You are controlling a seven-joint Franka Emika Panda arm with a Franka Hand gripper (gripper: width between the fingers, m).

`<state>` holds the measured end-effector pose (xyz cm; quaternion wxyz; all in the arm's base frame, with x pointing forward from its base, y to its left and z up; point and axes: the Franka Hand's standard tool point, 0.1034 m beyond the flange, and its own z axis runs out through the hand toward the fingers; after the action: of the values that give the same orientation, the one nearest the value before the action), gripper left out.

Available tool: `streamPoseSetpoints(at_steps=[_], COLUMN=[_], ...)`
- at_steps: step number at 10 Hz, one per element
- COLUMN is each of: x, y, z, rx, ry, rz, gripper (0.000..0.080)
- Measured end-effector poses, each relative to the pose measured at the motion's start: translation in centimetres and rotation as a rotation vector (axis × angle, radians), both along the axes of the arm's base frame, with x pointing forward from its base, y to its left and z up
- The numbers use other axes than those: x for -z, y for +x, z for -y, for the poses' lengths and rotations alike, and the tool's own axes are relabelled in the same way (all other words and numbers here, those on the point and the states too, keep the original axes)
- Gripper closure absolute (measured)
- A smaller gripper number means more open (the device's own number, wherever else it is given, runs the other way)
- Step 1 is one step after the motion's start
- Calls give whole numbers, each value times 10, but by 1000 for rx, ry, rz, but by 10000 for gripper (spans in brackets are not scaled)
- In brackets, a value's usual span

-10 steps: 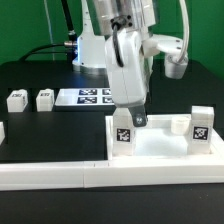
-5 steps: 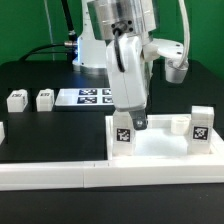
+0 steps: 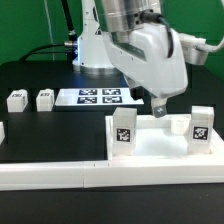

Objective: Assemble square table

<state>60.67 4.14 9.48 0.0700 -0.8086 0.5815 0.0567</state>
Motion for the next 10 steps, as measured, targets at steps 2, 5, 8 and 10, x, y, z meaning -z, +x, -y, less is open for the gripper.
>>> streamPoseSetpoints(at_steps=[2, 5, 8, 10], x=[2, 6, 23, 34], y=[0, -8, -19, -22], z=[2, 0, 15, 29], rx=[-116, -395, -786, -956], ry=[1, -18, -93, -131], rz=[19, 70, 142, 188], gripper=[150, 150, 150, 150])
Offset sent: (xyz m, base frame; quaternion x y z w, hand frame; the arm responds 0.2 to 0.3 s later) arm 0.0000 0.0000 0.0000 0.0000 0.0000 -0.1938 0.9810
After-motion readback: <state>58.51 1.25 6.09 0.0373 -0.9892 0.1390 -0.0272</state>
